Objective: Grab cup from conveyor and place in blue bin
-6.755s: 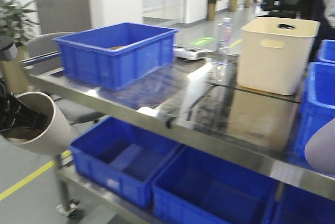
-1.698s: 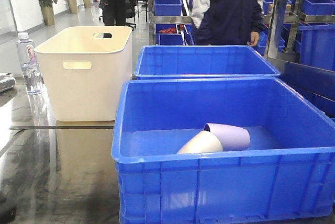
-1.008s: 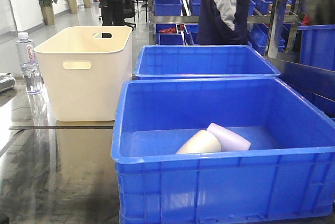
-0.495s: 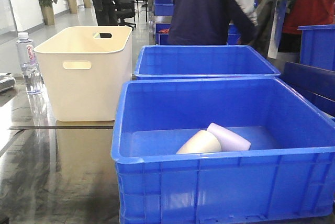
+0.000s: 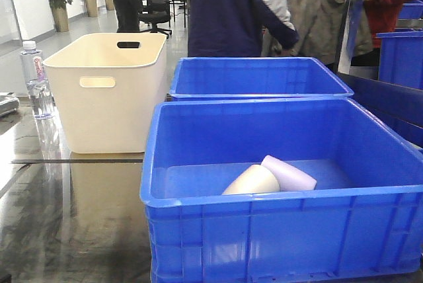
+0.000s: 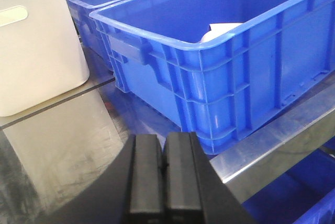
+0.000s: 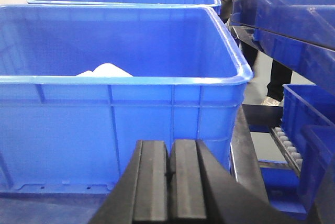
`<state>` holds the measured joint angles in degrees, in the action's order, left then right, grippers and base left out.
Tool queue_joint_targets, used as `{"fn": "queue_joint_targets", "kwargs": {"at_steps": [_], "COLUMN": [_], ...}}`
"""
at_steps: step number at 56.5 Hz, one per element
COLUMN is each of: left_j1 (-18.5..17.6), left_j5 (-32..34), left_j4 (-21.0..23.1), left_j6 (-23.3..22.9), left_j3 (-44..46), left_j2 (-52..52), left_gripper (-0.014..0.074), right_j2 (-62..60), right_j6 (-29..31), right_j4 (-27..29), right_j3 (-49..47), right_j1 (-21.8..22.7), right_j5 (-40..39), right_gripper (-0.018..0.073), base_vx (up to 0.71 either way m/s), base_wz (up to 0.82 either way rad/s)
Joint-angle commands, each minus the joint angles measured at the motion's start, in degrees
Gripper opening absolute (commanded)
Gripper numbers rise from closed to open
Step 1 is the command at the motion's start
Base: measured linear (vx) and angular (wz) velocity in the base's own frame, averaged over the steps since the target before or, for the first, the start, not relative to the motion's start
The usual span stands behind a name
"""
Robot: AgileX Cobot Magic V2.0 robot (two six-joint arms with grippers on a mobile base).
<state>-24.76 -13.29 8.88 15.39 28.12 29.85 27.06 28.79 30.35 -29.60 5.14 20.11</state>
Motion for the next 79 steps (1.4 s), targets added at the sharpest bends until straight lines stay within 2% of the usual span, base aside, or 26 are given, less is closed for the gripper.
{"fn": "queue_joint_targets", "kwargs": {"at_steps": [1, 9, 12, 26, 31, 39, 42, 47, 79], "left_j1": [-0.4, -0.2, 1.0, 11.3, 15.3, 20.6, 22.0, 23.1, 23.1], "left_j5": [4.7, 4.9, 5.6, 15.1, 15.4, 15.8, 10.4, 10.1, 10.1], "left_j4": [0.2, -2.7, -2.9, -2.3, -2.0, 1.8, 2.1, 1.8, 2.2], "left_j6": [-0.5, -0.5, -0.5, -0.7, -0.7, -0.8, -0.3, -0.1, -0.3], "left_j3": [1.5, 0.8, -0.7, -16.0, -21.7, -30.6, -30.4, -30.4, -30.4], "left_j2": [0.1, -0.7, -2.1, -15.4, -20.5, -28.5, -31.4, -31.2, -31.3], "left_gripper": [-0.0002, -0.0002, -0.0002, -0.0002, -0.0002, -0.0002, -0.0002, -0.0002, -0.0002], "right_j2": [0.3, 0.3, 0.3, 0.3, 0.3, 0.3, 0.3, 0.3, 0.3], "right_j6": [0.3, 0.3, 0.3, 0.3, 0.3, 0.3, 0.3, 0.3, 0.3], "right_j4": [0.7, 0.7, 0.7, 0.7, 0.7, 0.7, 0.7, 0.7, 0.7], "right_j3": [-1.7, -1.7, -1.7, -1.7, -1.7, -1.7, -1.7, -1.7, -1.7], "right_j1": [0.2, 0.2, 0.2, 0.2, 0.2, 0.2, 0.2, 0.2, 0.2], "right_j5": [-3.9, -3.9, -3.9, -3.5, -3.5, -3.5, -3.5, -3.5, -3.5], "right_gripper": [-0.0009, -0.0009, -0.0009, -0.0009, -0.0009, -0.0009, -0.0009, -0.0009, -0.0009], "base_vx": [0.0, 0.0, 0.0, 0.0, 0.0, 0.0, 0.0, 0.0, 0.0], "base_wz": [0.0, 0.0, 0.0, 0.0, 0.0, 0.0, 0.0, 0.0, 0.0]}}
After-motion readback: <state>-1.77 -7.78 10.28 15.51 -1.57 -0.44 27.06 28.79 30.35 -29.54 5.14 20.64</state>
